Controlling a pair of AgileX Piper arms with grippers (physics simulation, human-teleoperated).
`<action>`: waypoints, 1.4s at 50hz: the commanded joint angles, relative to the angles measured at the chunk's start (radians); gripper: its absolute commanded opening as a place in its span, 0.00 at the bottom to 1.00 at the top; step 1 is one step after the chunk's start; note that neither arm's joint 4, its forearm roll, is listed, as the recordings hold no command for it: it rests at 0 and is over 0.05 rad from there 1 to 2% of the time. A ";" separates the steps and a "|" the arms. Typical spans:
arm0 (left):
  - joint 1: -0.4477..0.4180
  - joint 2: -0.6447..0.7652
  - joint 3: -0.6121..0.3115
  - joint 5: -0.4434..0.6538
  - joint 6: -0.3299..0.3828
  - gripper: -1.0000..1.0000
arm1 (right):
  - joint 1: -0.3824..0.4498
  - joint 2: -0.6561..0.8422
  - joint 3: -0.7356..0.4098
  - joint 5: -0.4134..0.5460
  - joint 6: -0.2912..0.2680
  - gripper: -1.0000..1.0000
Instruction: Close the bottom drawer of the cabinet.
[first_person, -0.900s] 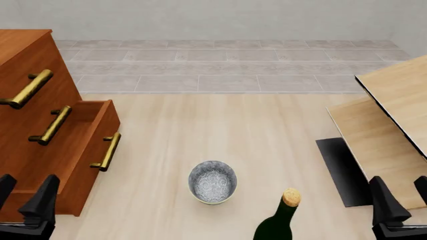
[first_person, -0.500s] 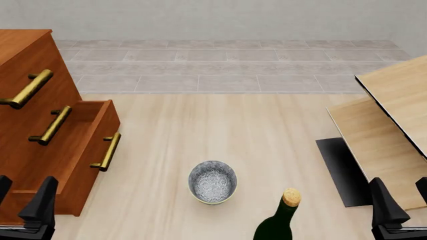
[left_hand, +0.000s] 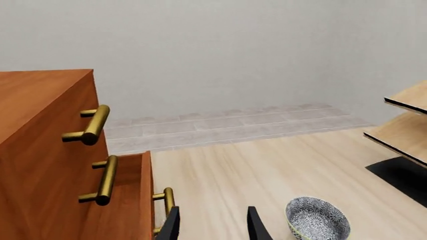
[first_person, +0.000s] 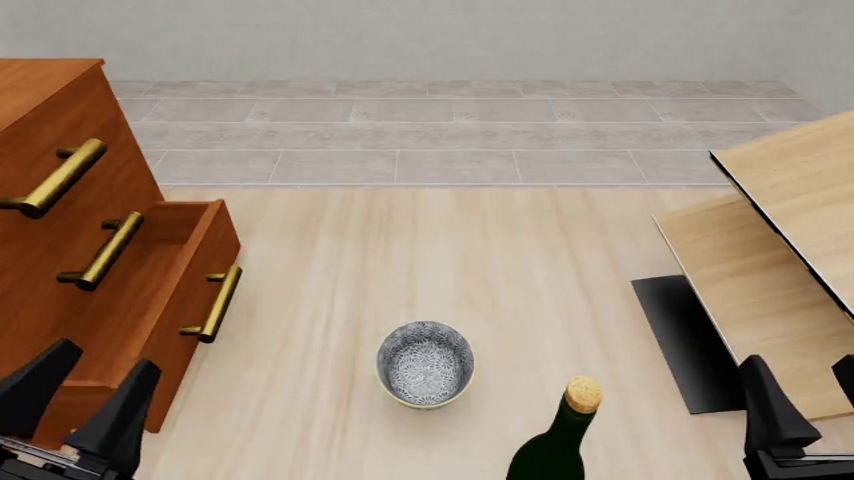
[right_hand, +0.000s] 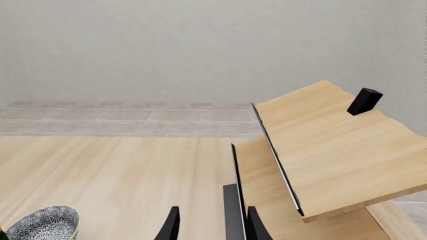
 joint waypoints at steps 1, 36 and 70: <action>-0.145 0.112 0.002 -0.106 0.007 1.00 | -0.005 0.000 -0.005 0.004 0.007 1.00; -0.266 1.278 0.002 -1.110 -0.013 1.00 | -0.001 0.003 0.002 0.012 0.000 1.00; -0.120 1.569 -0.078 -1.111 -0.120 1.00 | -0.003 0.012 0.002 0.003 0.009 1.00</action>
